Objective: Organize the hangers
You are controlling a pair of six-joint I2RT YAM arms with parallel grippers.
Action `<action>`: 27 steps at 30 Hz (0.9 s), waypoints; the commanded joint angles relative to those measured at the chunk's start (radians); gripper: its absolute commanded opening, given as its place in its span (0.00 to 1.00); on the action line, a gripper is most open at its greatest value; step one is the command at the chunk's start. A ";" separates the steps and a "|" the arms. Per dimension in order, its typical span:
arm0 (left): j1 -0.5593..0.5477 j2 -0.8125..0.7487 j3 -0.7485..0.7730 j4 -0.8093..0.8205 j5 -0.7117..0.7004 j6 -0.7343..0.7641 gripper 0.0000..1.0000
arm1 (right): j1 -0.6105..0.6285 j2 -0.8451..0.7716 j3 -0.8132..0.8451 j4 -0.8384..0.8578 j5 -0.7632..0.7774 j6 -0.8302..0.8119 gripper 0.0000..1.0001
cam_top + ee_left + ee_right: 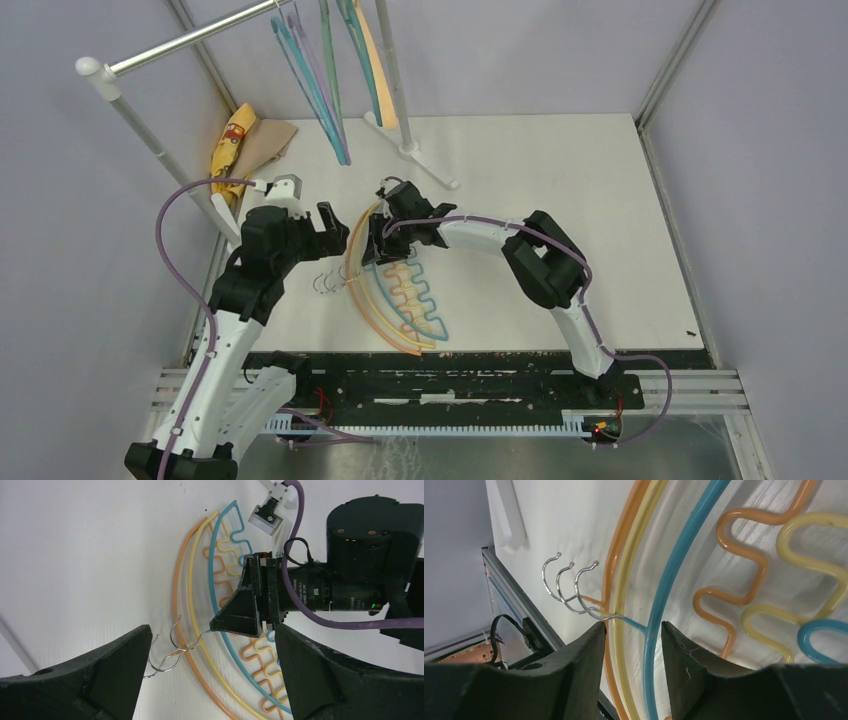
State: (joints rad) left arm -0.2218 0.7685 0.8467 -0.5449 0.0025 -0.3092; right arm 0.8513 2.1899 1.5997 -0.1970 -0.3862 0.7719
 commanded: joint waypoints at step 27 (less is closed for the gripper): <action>0.002 -0.103 -0.097 0.106 0.304 -0.044 0.99 | -0.142 -0.293 -0.169 0.273 0.099 0.168 0.01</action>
State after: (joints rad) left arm -0.2222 0.6601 0.7971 -0.5213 0.1993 -0.3107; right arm 0.7624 2.0094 1.4200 -0.0799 -0.3309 0.8959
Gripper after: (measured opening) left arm 0.991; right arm 0.056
